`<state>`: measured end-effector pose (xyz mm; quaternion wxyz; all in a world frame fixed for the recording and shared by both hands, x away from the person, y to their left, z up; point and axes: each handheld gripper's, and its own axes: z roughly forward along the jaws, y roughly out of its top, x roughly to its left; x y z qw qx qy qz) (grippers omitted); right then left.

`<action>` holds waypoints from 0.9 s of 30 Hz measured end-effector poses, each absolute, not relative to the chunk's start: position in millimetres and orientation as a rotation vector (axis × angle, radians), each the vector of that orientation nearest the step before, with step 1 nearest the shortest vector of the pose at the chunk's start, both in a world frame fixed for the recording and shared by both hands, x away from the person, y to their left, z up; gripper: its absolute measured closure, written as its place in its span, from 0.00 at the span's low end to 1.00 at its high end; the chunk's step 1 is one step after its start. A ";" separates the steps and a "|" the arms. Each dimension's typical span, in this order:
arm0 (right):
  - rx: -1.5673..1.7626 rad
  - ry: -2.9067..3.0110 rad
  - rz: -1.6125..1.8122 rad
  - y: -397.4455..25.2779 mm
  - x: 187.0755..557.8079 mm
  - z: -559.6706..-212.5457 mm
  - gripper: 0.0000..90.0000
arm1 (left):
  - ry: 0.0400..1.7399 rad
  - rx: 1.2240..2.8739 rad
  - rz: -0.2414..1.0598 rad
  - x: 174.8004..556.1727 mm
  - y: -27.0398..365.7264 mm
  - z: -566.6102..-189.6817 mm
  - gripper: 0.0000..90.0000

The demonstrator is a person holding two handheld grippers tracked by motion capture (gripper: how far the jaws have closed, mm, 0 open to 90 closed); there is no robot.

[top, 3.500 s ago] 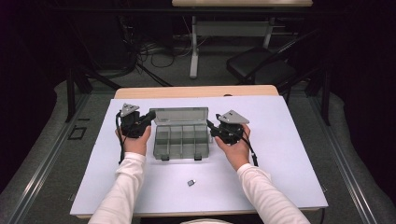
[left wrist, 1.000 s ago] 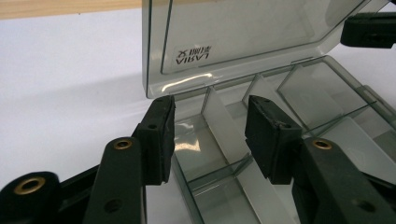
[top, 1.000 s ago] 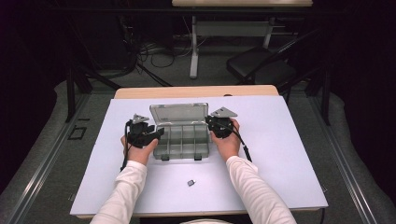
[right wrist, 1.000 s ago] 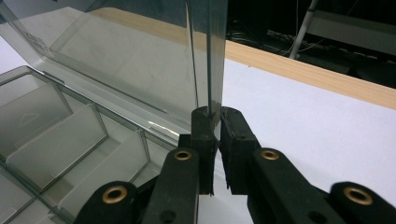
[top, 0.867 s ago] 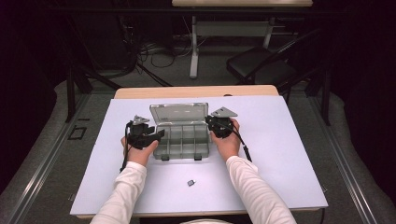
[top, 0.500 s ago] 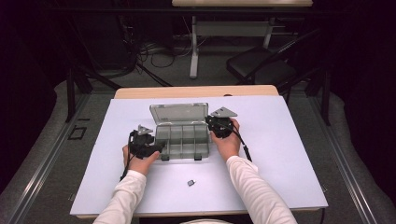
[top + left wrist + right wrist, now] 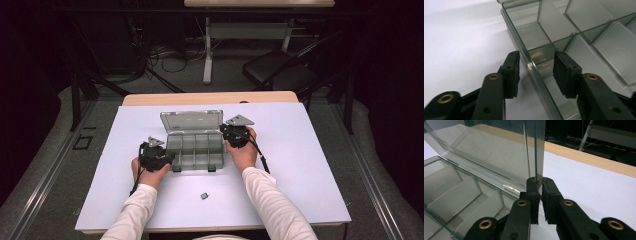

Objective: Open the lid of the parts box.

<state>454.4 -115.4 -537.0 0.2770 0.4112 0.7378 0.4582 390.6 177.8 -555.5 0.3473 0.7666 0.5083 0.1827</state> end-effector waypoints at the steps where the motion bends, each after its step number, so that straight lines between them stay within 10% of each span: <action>1: 1.104 1.982 1.229 -115.5 454.4 -536.9 0.94 | 1.320 1.998 0.467 390.4 177.8 -555.6 0.68; 27: 1.220 1.914 1.239 -109.7 453.6 -537.8 0.95 | 1.349 1.993 0.502 386.8 176.1 -562.2 0.78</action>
